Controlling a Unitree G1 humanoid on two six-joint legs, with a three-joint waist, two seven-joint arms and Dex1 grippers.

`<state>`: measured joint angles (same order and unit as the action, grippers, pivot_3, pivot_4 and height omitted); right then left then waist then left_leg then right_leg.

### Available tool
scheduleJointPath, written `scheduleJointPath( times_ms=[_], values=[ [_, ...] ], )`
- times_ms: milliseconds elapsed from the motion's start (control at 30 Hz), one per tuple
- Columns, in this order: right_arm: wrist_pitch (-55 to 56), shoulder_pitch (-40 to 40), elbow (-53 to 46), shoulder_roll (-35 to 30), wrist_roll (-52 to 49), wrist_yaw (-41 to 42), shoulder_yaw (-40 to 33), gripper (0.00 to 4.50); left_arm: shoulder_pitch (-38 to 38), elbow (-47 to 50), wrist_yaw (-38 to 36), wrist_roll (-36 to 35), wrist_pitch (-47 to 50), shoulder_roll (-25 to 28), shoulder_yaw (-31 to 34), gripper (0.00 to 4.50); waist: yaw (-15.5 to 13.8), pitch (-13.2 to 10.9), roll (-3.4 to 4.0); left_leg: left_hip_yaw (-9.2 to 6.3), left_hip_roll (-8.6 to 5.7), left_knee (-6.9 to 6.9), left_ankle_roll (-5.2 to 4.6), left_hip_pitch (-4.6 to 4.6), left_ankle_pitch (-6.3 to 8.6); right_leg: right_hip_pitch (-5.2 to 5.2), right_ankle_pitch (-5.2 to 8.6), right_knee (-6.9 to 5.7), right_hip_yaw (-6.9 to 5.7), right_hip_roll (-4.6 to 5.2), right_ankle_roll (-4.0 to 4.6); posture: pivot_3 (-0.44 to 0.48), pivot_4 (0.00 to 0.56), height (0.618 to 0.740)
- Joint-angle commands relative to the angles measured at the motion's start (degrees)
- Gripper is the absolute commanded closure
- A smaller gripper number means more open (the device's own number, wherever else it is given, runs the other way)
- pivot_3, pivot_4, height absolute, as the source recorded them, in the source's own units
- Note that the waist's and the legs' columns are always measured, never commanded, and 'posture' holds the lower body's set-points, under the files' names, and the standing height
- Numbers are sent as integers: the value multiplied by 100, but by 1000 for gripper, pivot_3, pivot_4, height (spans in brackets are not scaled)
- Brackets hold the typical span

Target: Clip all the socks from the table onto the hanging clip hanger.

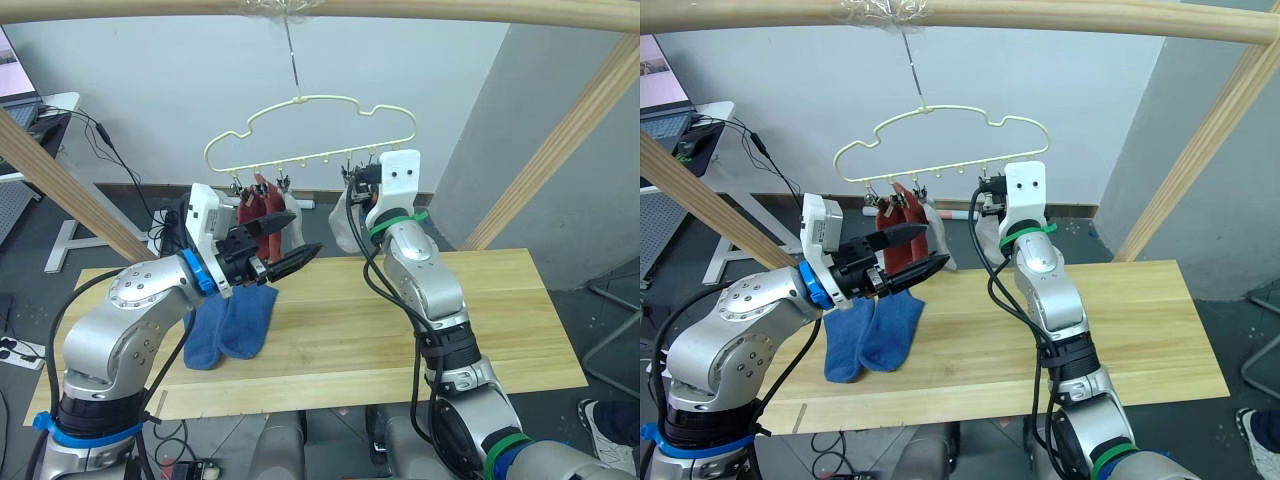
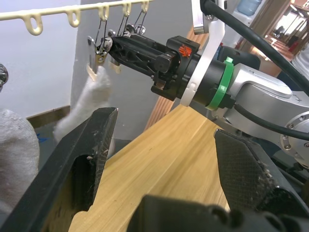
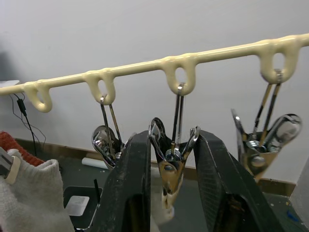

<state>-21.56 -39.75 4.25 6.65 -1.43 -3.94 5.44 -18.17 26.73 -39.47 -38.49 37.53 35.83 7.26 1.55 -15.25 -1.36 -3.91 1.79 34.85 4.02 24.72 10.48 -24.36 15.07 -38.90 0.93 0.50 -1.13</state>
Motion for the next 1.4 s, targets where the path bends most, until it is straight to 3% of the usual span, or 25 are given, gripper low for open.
scheduleJointPath(
  times_ms=[33,333,433,567,1100,1167,1400],
  values=[
    [180,-142,-108,86,-22,-5,-69,3200,3,275,32,-152,-3,44,172,850,-1,-1,1,0,0,0,0,0,0,0,0,0,0,0,0,114,280,740],
    [224,-207,-112,191,-2,13,-71,3200,39,324,97,-251,-14,54,206,850,-3,-2,1,0,0,-1,0,0,0,0,0,0,-1,0,1,115,276,740],
    [246,-239,-74,203,-2,4,-77,2605,26,322,109,-277,-24,64,210,850,-4,-2,1,-1,0,-1,0,0,0,0,1,0,-1,0,1,115,276,740],
    [269,-245,-47,210,-3,-6,-78,1251,32,318,114,-281,-43,72,207,850,-5,-2,1,-1,0,-1,0,0,0,0,1,0,-1,0,1,121,272,740],
    [96,-299,-51,433,-182,-168,-162,1251,81,342,124,-253,-74,60,193,850,-8,-2,1,-1,0,-3,0,0,0,0,1,3,-1,0,1,127,271,740],
    [48,-296,-74,468,-239,-237,-175,1766,97,363,133,-255,-74,58,195,850,-8,-2,1,-1,0,-3,0,0,0,0,1,3,-1,0,1,132,272,740],
    [-21,-320,-109,536,-392,-450,-151,1766,130,427,167,-264,-71,47,199,850,-11,-2,1,-1,0,-4,0,0,0,0,1,3,-1,0,2,134,272,740]
  ],
)
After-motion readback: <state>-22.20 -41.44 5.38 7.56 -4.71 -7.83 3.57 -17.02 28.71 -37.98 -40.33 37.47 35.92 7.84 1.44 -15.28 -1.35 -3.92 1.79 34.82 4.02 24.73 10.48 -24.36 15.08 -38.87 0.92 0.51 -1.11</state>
